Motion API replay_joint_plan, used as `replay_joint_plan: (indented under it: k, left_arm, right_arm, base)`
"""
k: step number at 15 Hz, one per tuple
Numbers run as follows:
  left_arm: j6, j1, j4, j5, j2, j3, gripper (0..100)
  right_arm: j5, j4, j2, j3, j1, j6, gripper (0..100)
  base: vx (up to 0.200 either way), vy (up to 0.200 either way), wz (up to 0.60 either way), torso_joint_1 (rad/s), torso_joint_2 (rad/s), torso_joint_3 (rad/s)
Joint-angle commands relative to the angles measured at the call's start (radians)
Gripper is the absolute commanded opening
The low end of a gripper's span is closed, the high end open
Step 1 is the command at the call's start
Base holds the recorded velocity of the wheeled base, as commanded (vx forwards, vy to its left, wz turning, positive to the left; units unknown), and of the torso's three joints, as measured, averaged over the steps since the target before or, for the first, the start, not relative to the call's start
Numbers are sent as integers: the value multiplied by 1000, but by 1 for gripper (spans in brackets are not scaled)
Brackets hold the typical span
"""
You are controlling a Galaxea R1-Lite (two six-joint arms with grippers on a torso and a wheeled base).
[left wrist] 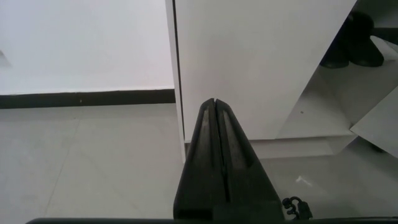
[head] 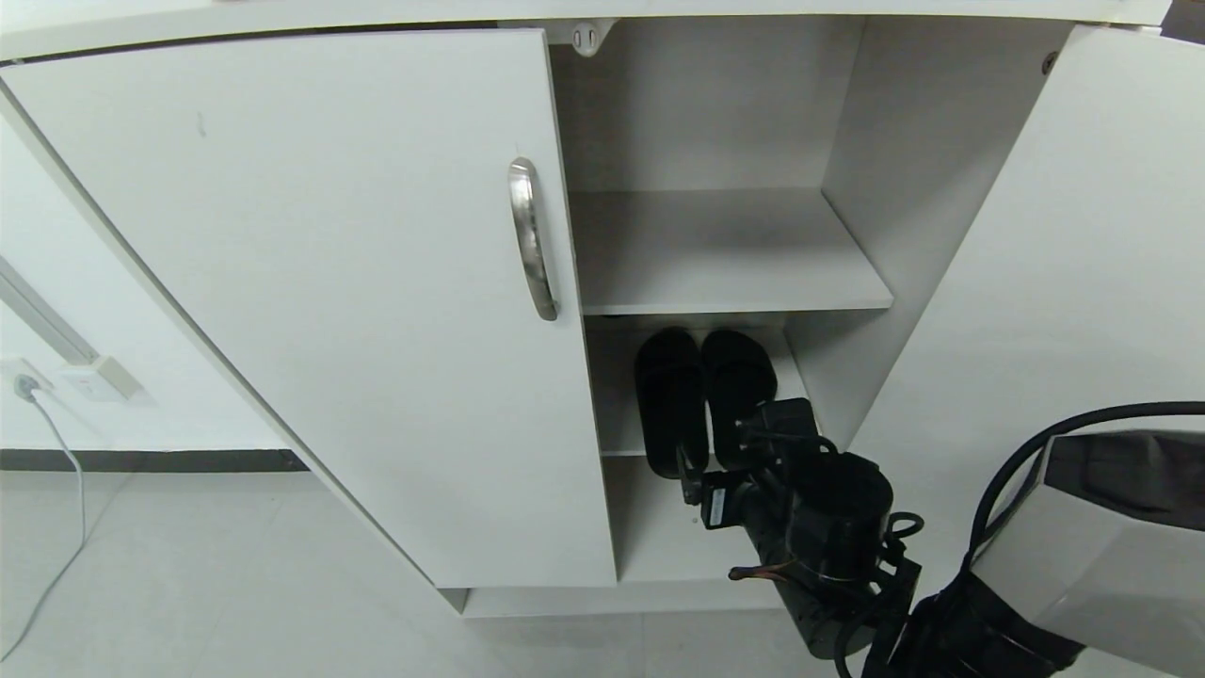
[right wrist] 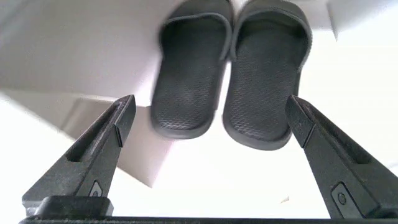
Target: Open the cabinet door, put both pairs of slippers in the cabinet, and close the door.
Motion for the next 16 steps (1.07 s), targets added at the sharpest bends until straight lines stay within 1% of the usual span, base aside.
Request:
replay_joint_plan:
  k: [1, 7, 16]
  left_arm:
    - [0, 0, 1, 0, 1, 2, 0]
    - [0, 1, -1, 0, 1, 0, 0]
    - [6, 1, -1, 3, 1, 2, 0]
  right_arm:
    - [0, -2, -23, 17, 12, -9, 100]
    - [-3, -2, -16, 19, 29, -23, 100]
    - [-1, -1, -13, 19, 20, -23, 100]
  base:
    - [-200, 0, 0, 2, 12, 2]
    - [-200, 0, 0, 6, 2, 0]
    - [0, 0, 0, 0, 0, 0]
